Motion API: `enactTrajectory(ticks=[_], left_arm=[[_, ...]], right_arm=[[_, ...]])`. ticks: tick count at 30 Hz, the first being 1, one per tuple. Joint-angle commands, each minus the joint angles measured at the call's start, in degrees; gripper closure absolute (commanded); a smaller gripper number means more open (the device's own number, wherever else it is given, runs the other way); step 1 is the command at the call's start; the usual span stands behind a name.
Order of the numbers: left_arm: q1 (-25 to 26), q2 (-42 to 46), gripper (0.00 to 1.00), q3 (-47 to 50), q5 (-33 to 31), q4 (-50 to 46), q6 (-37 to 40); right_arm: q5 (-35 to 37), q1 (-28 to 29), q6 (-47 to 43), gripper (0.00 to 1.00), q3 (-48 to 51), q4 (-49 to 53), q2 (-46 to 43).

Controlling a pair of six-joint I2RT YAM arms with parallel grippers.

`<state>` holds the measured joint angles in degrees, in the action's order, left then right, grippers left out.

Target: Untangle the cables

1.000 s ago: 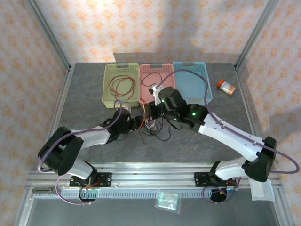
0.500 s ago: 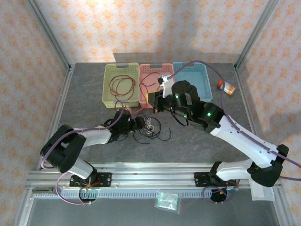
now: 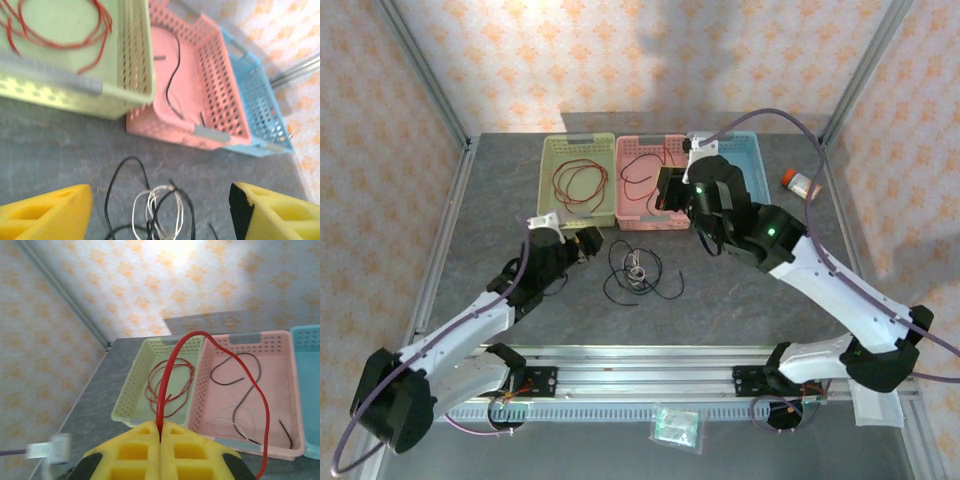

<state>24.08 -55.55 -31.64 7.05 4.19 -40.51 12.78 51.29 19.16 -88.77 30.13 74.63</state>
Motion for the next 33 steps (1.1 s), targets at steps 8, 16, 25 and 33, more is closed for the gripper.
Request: enactTrajectory(ticks=[8,16,25,33], left_arm=[[-7.55,-1.14,0.25,-18.14,17.69,-9.96,16.96],[-4.88,-3.31,0.19,-20.76,26.37,-6.82,22.08],[4.86,-7.08,0.18,-24.47,16.80,-10.51,28.67],[5.56,-10.68,0.28,-24.77,17.59,-9.90,29.53]], right_arm=[[-8.35,-7.78,12.24,1.00,-6.21,4.99,9.96],[-18.08,-9.54,12.14,1.00,-9.94,8.38,15.12],[-27.63,-9.54,11.43,1.00,-11.68,8.17,18.09],[-30.49,-9.54,10.93,1.00,-12.13,7.85,18.19]])
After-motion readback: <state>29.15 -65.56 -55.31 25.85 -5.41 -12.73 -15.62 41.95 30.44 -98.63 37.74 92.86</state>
